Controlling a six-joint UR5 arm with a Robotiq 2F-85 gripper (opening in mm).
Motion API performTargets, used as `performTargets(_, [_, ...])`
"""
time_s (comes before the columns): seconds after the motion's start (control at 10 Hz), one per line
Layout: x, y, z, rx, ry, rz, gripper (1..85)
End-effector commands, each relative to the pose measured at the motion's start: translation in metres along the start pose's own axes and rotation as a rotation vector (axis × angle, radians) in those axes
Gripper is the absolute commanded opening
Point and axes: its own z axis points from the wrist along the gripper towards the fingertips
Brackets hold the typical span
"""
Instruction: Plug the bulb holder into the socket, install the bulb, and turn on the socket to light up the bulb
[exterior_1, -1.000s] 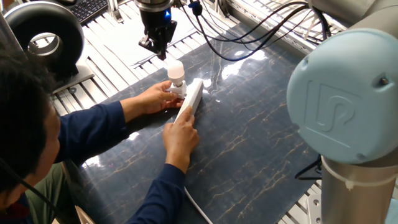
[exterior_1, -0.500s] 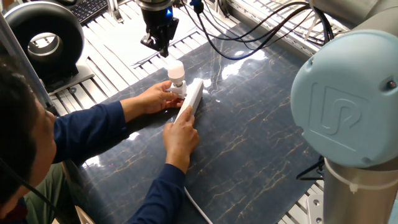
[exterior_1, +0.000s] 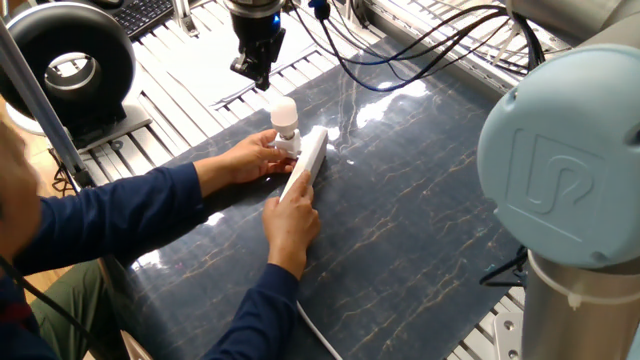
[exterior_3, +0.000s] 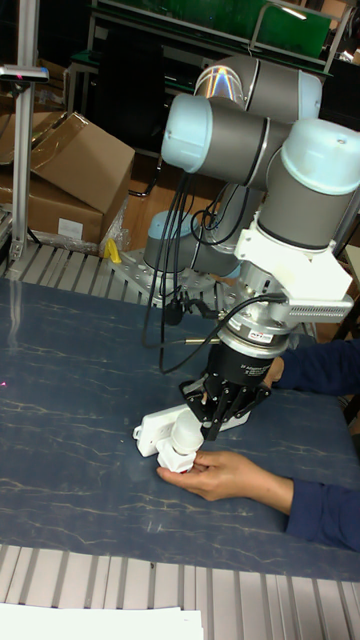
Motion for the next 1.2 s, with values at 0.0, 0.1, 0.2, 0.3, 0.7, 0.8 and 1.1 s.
performTargets(0.0, [0.004,0.000,0.002,-0.027,-0.008,-0.073,70.3])
performTargets(0.1, [0.008,-0.001,0.003,-0.035,0.000,-0.091,75.3])
performTargets(0.2, [0.008,-0.002,0.004,-0.032,-0.001,-0.099,79.7])
performTargets(0.3, [0.007,-0.001,0.004,-0.032,-0.004,-0.100,80.0])
performTargets(0.7, [0.009,0.003,0.007,-0.033,0.014,-0.053,67.3])
performTargets(0.8, [0.010,0.003,0.007,-0.041,0.014,-0.070,71.7])
performTargets(1.1, [0.019,-0.001,0.010,-0.037,0.027,-0.095,76.0])
